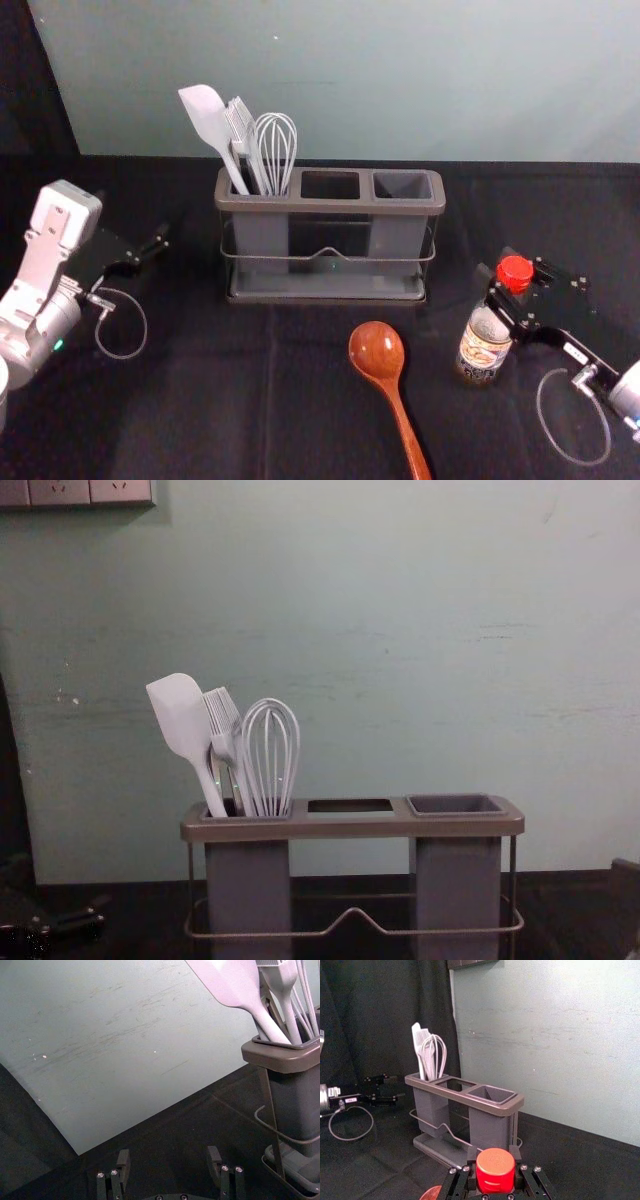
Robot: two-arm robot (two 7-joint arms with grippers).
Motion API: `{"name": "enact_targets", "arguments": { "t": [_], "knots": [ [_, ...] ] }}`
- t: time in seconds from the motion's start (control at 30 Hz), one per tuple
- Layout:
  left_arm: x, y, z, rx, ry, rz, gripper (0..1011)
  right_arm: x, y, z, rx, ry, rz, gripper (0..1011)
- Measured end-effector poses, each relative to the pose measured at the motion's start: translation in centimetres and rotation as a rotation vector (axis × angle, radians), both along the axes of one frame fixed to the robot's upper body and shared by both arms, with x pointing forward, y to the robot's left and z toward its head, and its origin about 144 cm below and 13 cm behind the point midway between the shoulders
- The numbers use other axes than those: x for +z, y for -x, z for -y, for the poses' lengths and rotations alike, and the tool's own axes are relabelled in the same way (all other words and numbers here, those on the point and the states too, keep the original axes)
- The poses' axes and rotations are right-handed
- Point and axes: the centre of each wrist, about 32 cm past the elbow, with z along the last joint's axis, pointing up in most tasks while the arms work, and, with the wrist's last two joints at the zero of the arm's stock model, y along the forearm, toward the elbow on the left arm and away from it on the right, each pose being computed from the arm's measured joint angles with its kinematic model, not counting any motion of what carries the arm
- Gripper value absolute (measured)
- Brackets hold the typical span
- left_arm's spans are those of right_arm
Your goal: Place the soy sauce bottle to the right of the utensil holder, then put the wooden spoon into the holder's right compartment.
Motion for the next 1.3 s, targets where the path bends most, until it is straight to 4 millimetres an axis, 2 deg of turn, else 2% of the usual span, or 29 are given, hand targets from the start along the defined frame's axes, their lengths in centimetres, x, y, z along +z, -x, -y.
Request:
{"name": "enact_targets", "arguments": {
  "t": [0.3,0.6,0.93,1.3],
  "knots": [
    [0.0,0.0,0.0,0.000,0.000,0.000,1005,0.9,0.5,0.1,-0.004,-0.010,0.028,382],
    [0.0,0.0,0.0,0.000,0.000,0.000,1005,2.3,-0.3,0.5,-0.013,0.008,0.062,382],
    [0.0,0.0,0.0,0.000,0.000,0.000,1005,2.9,-2.0,0.4,-0.036,0.022,0.077,382],
    [0.0,0.0,0.0,0.000,0.000,0.000,1005,2.3,-5.4,-0.3,-0.065,0.020,0.053,382]
  ]
}}
